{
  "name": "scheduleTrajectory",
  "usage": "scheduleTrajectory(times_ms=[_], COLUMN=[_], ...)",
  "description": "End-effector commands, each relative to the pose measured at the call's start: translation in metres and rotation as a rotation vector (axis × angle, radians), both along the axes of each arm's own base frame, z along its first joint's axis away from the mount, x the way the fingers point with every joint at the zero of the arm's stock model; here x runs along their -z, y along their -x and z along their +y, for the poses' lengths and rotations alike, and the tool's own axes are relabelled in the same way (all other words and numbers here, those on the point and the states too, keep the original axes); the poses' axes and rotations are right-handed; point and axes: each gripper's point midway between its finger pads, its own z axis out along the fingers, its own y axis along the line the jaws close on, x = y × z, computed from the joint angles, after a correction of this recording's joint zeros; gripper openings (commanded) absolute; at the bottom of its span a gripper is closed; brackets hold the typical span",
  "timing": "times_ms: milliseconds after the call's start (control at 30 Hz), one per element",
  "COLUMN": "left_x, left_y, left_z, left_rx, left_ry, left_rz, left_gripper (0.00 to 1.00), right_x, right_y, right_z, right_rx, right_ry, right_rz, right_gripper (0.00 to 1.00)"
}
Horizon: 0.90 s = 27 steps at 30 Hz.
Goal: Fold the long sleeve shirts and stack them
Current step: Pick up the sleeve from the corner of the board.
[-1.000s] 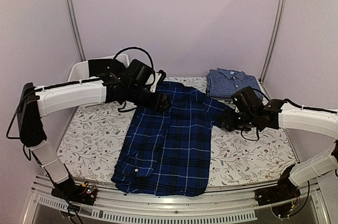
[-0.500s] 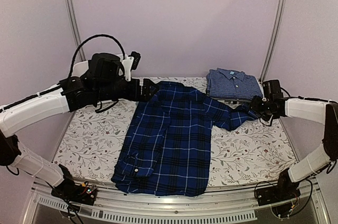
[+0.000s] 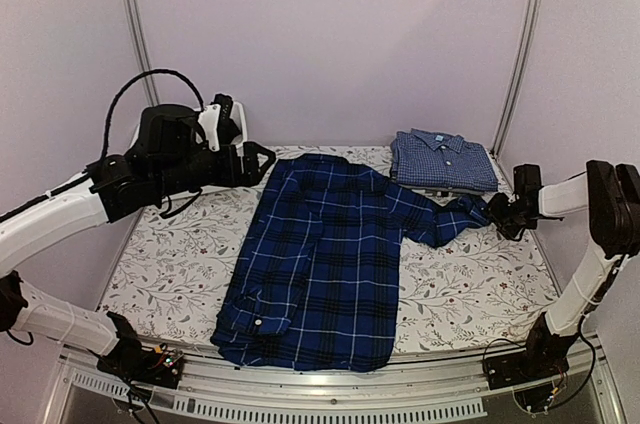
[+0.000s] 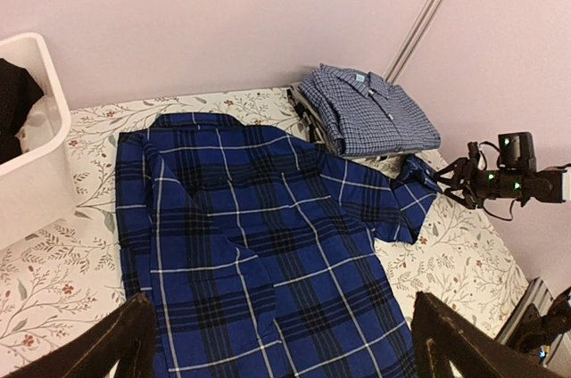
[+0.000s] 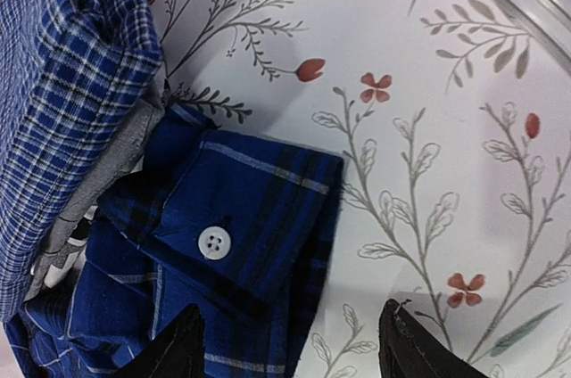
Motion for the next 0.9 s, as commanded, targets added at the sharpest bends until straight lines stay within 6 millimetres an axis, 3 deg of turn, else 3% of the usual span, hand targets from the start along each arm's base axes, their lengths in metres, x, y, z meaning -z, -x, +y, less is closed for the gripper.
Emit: scheduleTrajectory(times_ms=[0, 100, 233, 433, 567, 867], left_x=[0.000, 0.001, 0.004, 0.010, 0.014, 0.021], left_y=[-0.002, -0.001, -0.001, 0.000, -0.001, 0.001], left_z=[0.004, 0.001, 0.000, -0.001, -0.005, -0.013], left_rx=[-0.008, 0.006, 0.008, 0.012, 0.020, 0.056], left_ry=[-0.006, -0.013, -0.026, -0.023, -0.019, -0.013], left_rz=[-0.003, 0.014, 0.034, 0.055, 0.071, 0.097], left_gripper=[1.00, 1.00, 1.00, 1.00, 1.00, 1.00], right_x=[-0.003, 0.005, 0.012, 0.008, -0.002, -0.040], right_y=[-0.026, -0.029, -0.032, -0.034, -0.034, -0.032], right_z=[0.018, 0.022, 0.024, 0.022, 0.019, 0.021], right_rx=[-0.048, -0.050, -0.054, -0.066, -0.080, -0.114], right_ry=[-0.097, -0.127, -0.143, -0.120, -0.082, -0.019], right_rz=[-0.066, -0.057, -0.051, -0.053, -0.065, -0.133], right_gripper=[0.63, 0.60, 0.46, 0.16, 0.01, 0.00])
